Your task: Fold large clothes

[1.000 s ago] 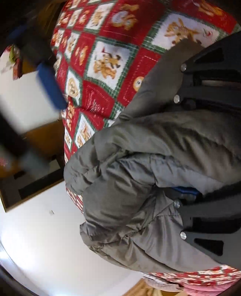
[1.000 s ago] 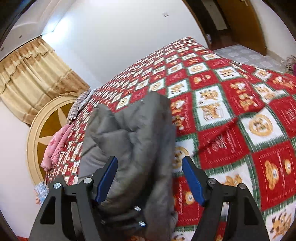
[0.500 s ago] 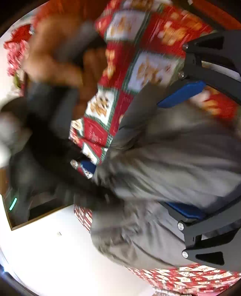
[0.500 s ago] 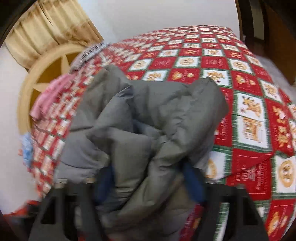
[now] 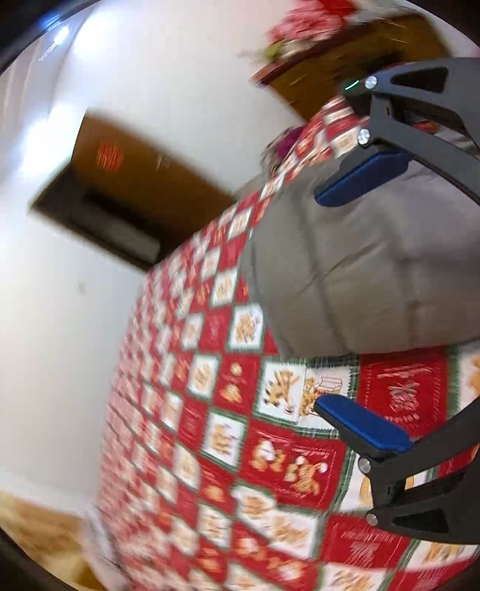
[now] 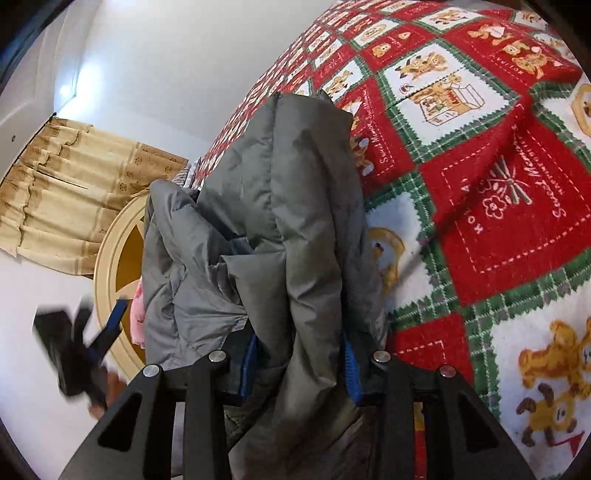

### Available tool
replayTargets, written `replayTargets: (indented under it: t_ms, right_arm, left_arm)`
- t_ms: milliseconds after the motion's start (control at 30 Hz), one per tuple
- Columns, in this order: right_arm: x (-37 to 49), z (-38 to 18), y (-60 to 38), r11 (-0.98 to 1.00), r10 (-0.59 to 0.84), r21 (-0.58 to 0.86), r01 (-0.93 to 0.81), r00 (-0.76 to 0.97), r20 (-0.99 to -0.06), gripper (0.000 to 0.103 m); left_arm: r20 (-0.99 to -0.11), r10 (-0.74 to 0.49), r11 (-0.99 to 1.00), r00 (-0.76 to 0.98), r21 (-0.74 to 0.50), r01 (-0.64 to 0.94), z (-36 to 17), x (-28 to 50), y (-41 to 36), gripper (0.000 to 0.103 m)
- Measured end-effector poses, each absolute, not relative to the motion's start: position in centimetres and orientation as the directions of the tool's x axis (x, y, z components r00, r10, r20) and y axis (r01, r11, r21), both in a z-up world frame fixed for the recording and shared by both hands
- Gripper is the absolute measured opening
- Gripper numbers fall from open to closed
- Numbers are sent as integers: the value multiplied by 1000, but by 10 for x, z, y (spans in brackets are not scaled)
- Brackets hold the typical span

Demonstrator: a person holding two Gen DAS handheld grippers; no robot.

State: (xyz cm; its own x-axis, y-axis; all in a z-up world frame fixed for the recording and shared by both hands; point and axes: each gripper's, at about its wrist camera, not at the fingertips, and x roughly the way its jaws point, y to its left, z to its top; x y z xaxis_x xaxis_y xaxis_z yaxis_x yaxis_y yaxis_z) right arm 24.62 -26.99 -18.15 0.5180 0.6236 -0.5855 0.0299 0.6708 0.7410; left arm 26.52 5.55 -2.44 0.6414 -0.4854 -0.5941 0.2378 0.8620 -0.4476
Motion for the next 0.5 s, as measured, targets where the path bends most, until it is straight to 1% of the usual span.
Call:
replayTargets:
  t_ms: [67,133,200,233,267,300,367,400,433,467,500]
  right_arm:
    - [243,-169,-268,707,599,706,23,510,-617,41]
    - [235,-140,-271,782,528,624,13,519,-672,41]
    - [226,-92,-271,861,419,509,-14,586,-693,41]
    - [225,-67,-268,890,374,456,-27,617,-693,41]
    - [225,-51,-264,901,355,432,-37,634,-687,41]
    - [228,-32,-258,905,349,423,-48,651,-674,41]
    - [244,-8,-242,876,396,479,-59,656,-642,42]
    - [258,-3,-228,846,437,530,-60,646,-625,46]
    - [273,-2,-216,836,449,546,-53,636,-627,48]
    - [287,-8,-201,842,439,539,-32,622,-648,50]
    - [297,-15,-190,859,404,512,-4,620,-672,50]
  left_arm:
    - [-647,-457,879,610,-433,200,-40,275,40,102]
    - [-678,-441,891,588,-406,201,-50,269,30,102]
    - [-677,-425,903,600,-363,230,-46,263,22,102]
    - [-678,-398,916,618,-324,236,-43,258,18,102]
    - [-678,-372,928,633,-289,236,-40,256,16,102]
    - [-676,-362,932,642,-271,240,-37,254,13,102]
    - [-674,-361,932,644,-258,253,-36,259,6,102]
    - [-677,-356,935,645,-252,252,-35,260,2,102]
    - [-683,-346,938,644,-243,247,-34,258,-2,102]
    - [-687,-341,940,642,-240,243,-37,261,-5,102]
    - [-692,-333,943,641,-233,239,-37,260,-7,102]
